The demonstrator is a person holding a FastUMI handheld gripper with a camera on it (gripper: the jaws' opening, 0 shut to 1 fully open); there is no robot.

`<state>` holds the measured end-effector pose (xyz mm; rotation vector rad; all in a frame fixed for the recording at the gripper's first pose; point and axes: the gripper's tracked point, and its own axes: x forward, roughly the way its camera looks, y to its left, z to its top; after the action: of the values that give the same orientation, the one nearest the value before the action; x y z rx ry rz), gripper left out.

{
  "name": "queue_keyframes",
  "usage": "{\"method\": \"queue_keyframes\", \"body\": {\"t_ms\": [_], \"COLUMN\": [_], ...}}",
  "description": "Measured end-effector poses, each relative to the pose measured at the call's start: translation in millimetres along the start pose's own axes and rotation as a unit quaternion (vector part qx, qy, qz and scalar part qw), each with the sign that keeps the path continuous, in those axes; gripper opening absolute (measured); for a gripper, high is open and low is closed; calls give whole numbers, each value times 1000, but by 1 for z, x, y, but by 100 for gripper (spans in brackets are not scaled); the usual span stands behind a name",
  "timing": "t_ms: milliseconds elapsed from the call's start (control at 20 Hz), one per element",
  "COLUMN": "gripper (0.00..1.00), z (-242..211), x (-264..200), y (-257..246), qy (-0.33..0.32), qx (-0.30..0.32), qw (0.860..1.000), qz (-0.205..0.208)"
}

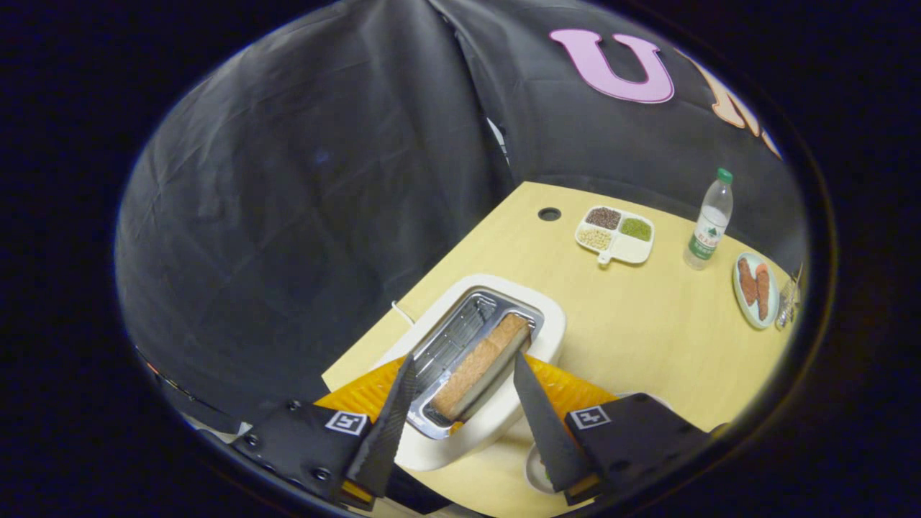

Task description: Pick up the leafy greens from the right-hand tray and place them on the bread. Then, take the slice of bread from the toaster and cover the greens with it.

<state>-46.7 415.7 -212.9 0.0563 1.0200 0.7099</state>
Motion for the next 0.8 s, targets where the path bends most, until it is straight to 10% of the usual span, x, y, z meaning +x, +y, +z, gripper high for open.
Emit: {"method": "queue_keyframes", "body": {"t_ms": [550,800], "gripper": [4,5], "z": [-1,10], "x": [-8,-34], "y": [10,7], "qy": [-14,-45], "qx": [-41,-25], "qw": [999,998], "qz": [4,20]}}
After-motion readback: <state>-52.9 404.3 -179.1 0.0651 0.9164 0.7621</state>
